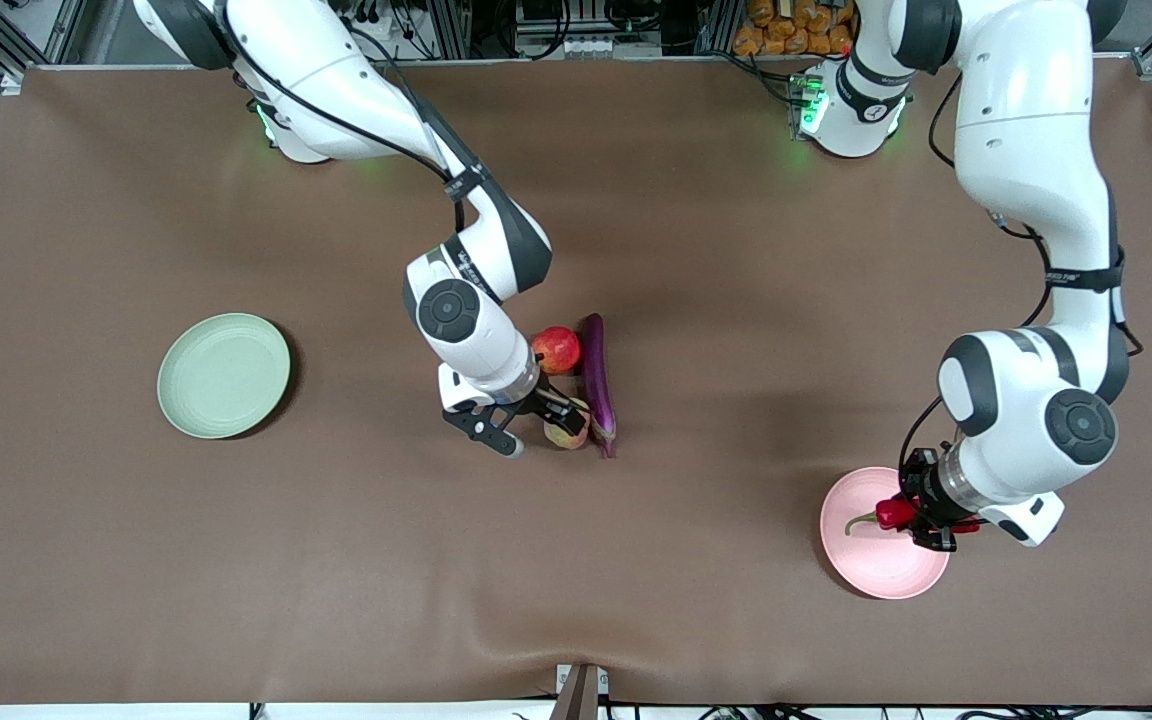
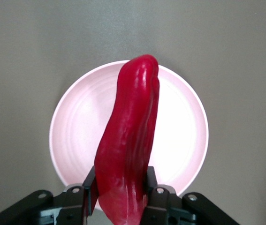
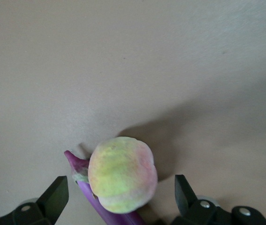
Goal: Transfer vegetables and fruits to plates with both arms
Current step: 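Lower the pepper onto the pink plate while the right gripper carries the peach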
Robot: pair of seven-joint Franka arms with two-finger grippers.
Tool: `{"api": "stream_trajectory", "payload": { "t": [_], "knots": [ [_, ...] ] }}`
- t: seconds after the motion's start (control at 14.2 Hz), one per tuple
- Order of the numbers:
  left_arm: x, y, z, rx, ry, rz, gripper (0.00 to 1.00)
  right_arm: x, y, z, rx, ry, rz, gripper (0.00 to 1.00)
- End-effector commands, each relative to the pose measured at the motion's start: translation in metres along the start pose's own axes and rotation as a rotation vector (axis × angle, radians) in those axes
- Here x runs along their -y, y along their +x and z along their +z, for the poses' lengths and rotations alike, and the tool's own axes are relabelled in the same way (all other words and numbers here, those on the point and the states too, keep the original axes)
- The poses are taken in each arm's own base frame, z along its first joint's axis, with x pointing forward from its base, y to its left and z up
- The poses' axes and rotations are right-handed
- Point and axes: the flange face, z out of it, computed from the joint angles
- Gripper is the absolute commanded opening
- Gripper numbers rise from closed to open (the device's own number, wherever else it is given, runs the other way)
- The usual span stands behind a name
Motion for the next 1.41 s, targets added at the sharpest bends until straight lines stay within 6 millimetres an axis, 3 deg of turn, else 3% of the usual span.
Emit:
{"api": "stream_trajectory", "payload": {
  "t": [0.0,0.28,0.42,0.7,0.85,1.06,1.13,1.34],
  "knots": [
    [-0.002,-0.009,0.014,0.016,-0.013,0.023,0.0,0.006,-0.01,0.015,-0.03,-0.002,-0.002,1.0],
    [0.001,-0.003,0.021,0.028,-0.004,0.23,0.0,0.003,-0.019,0.033,-0.033,-0.011,-0.008,1.0],
    [0.001,0.007,0.024,0.066,-0.005,0.292,0.0,0.005,-0.019,0.039,-0.055,0.028,0.004,0.88],
    [0.007,0.015,0.033,0.126,0.024,0.566,0.0,0.006,-0.017,0.036,-0.058,0.036,0.0,0.0],
    [0.011,0.019,0.035,0.138,0.05,0.701,0.0,0.011,-0.001,0.007,-0.051,0.044,0.02,0.0],
    [0.016,0.02,0.038,0.16,0.083,0.954,0.0,0.012,0.02,-0.03,0.034,-0.096,0.02,0.0],
    [0.016,0.019,0.038,0.146,0.093,0.994,0.0,0.013,0.025,-0.054,0.039,-0.114,-0.012,0.0],
    [0.016,0.02,0.04,0.099,0.131,1.084,0.0,-0.017,0.073,-0.153,0.088,-0.161,-0.081,0.0]
  ]
}}
